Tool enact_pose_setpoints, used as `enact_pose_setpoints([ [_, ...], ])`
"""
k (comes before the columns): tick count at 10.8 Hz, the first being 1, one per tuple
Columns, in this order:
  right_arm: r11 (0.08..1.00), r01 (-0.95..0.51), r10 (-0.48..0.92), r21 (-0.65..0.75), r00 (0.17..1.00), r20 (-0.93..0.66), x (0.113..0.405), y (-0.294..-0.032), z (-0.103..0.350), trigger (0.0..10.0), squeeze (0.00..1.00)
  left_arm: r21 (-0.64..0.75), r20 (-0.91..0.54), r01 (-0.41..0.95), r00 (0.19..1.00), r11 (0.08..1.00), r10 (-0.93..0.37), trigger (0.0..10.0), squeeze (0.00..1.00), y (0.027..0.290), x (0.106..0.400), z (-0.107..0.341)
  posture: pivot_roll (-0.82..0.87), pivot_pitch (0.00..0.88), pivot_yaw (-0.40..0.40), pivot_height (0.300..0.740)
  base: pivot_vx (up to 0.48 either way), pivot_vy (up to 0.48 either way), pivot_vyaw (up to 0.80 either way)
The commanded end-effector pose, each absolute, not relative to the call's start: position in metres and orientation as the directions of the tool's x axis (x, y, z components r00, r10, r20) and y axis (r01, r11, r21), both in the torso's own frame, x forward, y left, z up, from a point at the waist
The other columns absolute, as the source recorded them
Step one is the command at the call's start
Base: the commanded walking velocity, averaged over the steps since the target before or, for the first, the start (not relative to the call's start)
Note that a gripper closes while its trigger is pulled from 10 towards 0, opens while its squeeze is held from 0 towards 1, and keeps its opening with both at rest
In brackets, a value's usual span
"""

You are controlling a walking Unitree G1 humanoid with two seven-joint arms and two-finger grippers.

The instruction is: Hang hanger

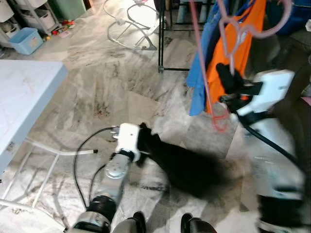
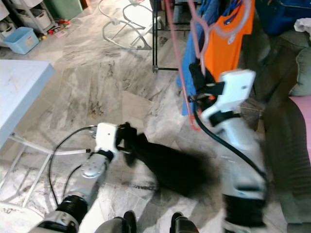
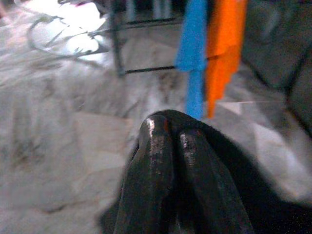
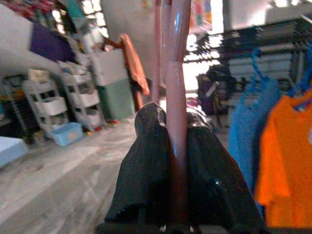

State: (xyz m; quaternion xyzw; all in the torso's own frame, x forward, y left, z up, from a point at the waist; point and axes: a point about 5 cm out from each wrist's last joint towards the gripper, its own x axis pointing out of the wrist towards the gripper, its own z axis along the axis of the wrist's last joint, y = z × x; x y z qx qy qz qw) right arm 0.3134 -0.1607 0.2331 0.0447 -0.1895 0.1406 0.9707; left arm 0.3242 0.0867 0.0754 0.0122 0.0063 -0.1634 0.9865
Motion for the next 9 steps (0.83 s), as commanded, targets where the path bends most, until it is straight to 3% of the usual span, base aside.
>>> enact_pose_setpoints([
  [1,0.963,-0.270,0.238,0.023,0.881,0.410,0.318,-0.157,0.239,10.0,0.00,0.027,0.019,0.342,0.939,0.939,-0.343,0.0,0.00,0.087,0.324,0.082,-0.23,0.215,0.110,0.740,0.000,0.000,0.00],
  [3,0.979,-0.202,0.199,-0.030,0.910,0.365,0.321,-0.167,0.225,10.0,0.00,0.054,0.064,0.307,0.949,0.950,-0.310,0.0,0.00,0.095,0.326,0.095,-0.22,0.214,0.105,0.740,0.000,0.000,0.00],
  [5,0.987,-0.147,0.158,-0.065,0.961,0.228,0.311,-0.185,0.190,10.0,0.00,0.186,0.068,0.005,0.998,0.983,-0.018,0.0,0.00,0.141,0.331,0.104,-0.19,0.215,0.090,0.740,0.000,0.000,0.00],
  [6,0.986,-0.145,0.158,-0.080,0.967,0.198,0.307,-0.185,0.180,10.0,0.00,0.211,0.042,-0.003,0.999,0.978,-0.006,0.0,0.00,0.155,0.328,0.104,-0.18,0.214,0.085,0.740,0.000,0.000,0.00],
  [7,0.986,-0.150,0.160,-0.072,0.973,0.166,0.305,-0.182,0.171,10.0,0.00,0.260,0.026,-0.006,1.000,0.966,-0.001,2.5,0.00,0.171,0.323,0.105,-0.16,0.212,0.079,0.740,0.000,0.000,0.00],
  [8,0.986,-0.153,0.162,-0.071,0.976,0.148,0.306,-0.177,0.164,10.0,0.00,0.296,0.006,-0.039,0.999,0.954,0.039,3.5,0.00,0.190,0.315,0.106,-0.13,0.206,0.079,0.740,0.000,0.000,0.00],
  [9,0.983,-0.170,0.179,-0.074,0.975,0.131,0.304,-0.169,0.158,10.0,0.00,0.305,0.001,-0.088,0.996,0.948,0.093,3.4,0.00,0.202,0.308,0.108,-0.12,0.199,0.077,0.740,0.000,0.000,0.00],
])
